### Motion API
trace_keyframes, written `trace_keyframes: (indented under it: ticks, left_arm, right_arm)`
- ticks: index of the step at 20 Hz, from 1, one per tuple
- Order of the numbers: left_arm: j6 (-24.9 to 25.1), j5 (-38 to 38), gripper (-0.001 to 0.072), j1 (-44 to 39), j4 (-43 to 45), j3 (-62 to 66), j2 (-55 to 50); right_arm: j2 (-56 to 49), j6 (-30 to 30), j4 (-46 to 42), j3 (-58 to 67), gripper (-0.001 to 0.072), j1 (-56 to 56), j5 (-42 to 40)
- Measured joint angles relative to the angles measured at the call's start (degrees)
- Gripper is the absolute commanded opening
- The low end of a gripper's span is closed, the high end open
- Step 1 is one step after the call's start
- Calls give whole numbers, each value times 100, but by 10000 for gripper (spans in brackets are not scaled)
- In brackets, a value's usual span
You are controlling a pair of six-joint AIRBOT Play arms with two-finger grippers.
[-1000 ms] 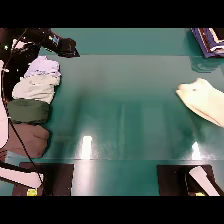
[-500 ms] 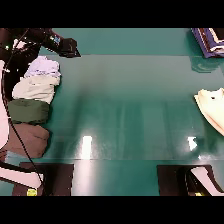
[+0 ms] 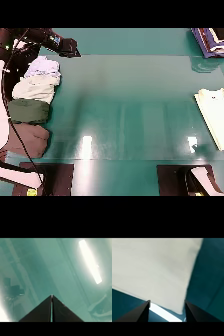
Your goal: Fold the shirts.
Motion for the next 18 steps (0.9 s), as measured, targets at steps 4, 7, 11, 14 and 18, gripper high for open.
trace_keyframes:
  ticks: [4,7,11,14,18]
  left_arm:
    - [9,24,26,0,0,0,0]
    - [13,72,26,0,-2,0,0]
    - [13,151,26,0,-4,0,0]
    - [13,181,26,0,-4,0,0]
    - [13,210,26,0,-4,-2,0]
  right_arm:
    - [2,2,658,374,416,1661,166]
    - [2,4,887,505,61,3309,83]
    - [2,7,990,564,14,5160,-293]
    - [2,9,1019,577,14,6011,-459]
    - [2,9,1043,584,14,6474,-516]
